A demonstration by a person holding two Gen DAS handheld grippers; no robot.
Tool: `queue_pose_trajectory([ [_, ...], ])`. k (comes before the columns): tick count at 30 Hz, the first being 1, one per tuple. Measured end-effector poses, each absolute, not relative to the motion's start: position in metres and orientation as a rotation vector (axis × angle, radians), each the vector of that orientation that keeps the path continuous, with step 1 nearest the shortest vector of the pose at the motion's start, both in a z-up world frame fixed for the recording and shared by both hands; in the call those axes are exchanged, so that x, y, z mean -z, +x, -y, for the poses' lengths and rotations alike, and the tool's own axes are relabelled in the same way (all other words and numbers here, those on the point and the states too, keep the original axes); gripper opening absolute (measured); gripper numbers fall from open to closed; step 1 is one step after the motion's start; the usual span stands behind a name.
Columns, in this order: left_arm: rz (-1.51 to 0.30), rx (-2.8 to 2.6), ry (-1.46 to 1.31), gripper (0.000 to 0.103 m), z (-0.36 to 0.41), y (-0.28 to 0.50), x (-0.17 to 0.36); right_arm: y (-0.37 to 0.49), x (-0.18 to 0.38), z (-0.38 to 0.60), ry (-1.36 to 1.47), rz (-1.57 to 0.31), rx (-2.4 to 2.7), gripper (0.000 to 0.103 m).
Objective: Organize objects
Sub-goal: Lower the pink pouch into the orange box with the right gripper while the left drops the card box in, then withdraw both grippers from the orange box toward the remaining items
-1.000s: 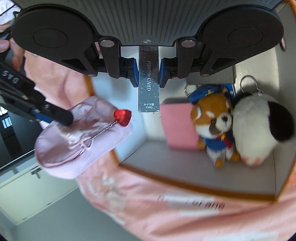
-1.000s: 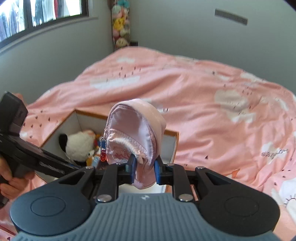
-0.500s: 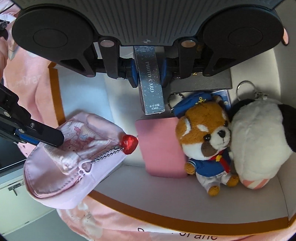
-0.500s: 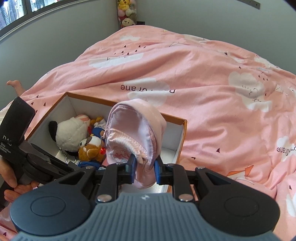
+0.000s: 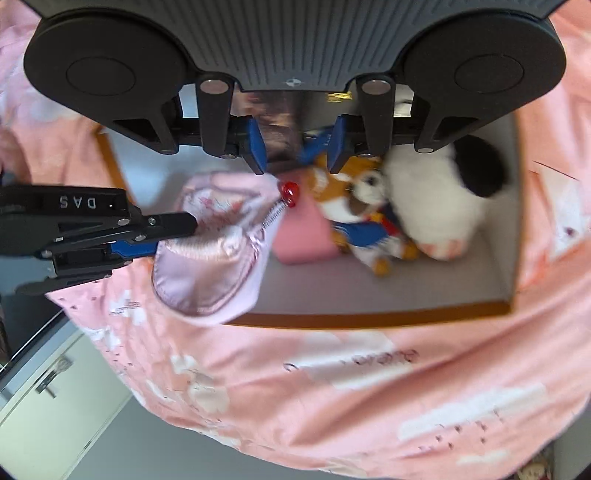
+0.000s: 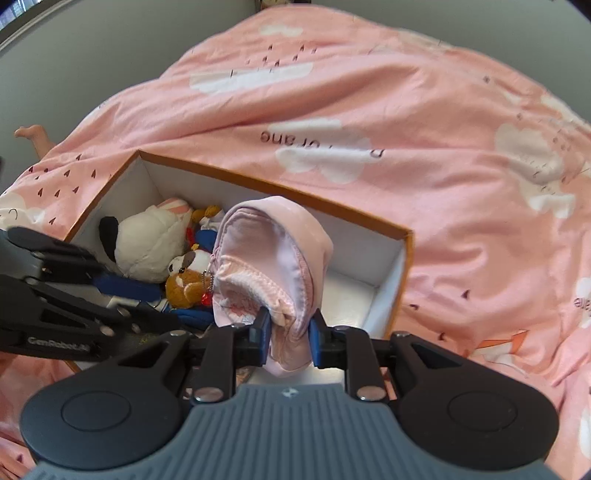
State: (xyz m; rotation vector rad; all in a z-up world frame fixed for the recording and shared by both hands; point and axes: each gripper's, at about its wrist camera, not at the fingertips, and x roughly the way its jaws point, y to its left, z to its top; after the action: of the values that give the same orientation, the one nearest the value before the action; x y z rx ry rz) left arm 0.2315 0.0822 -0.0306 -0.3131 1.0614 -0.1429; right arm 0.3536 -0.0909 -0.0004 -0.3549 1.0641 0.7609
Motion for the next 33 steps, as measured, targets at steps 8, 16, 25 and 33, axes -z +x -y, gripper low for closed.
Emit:
queue_pose_trajectory([
  [8,-1.064,0.123,-0.362,0.041,-0.108,0.241,0.035,0.394,0.029,0.062,-0.317,-1.242,-0.739,0.023],
  [16,-1.080,0.156,-0.361,0.041,-0.104,0.250,0.044,0.412,0.050,0.078,-0.032,-1.275,-0.584,0.019],
  [25,-1.084,0.155,-0.370,0.041,-0.101,0.254,0.049,0.408,0.072,0.081,0.119,-1.308,-0.497,0.018],
  [33,-1.038,0.166,-0.369,0.042,-0.099,0.244,0.036,0.399,0.062,0.078,0.041,-1.262,-0.526,0.039],
])
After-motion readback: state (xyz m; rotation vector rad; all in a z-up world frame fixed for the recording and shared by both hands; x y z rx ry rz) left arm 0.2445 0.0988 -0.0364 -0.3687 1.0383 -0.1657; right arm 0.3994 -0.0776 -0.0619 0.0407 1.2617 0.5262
